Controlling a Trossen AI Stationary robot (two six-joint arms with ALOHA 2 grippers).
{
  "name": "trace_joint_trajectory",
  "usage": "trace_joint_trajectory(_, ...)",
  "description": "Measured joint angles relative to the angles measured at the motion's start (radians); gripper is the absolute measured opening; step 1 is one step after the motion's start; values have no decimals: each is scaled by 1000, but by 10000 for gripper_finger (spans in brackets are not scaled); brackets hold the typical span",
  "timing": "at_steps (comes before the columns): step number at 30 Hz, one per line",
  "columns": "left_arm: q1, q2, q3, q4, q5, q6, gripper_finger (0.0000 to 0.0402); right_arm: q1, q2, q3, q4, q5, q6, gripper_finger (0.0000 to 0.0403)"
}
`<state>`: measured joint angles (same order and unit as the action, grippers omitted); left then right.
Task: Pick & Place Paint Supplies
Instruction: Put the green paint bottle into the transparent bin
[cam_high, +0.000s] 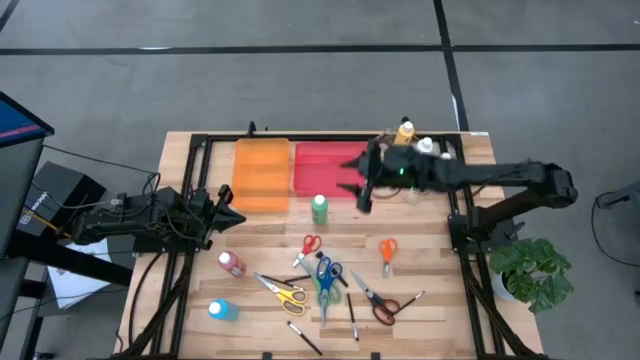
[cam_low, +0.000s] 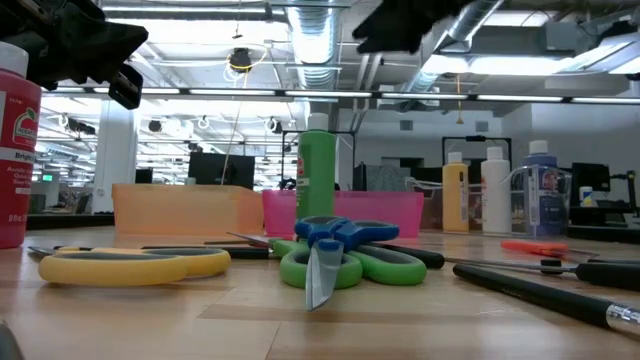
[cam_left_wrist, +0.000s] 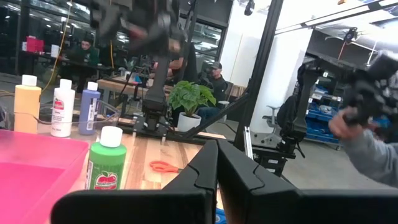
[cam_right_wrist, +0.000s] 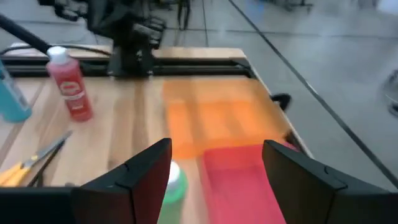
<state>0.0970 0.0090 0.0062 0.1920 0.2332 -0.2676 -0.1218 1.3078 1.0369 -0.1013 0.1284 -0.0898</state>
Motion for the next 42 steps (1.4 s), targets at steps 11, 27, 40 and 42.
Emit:
trace_joint_trajectory(11, 0, 16, 0, 16, 0, 0, 1, 19, 320, -244, 758, -42, 12, 249)
trace_joint_trajectory(27, 0, 105, 0, 36, 0, 0, 1, 15, 425, -190, 744, -121, 88, 249)
trace_joint_trajectory(40, 0, 178, 0, 35, 0, 0, 1, 16, 221, -183, 473, -106, 68, 249)
trace_joint_trajectory(42, 0, 186, 0, 36, 0, 0, 1, 11, 221, -149, 407, -106, 67, 249)
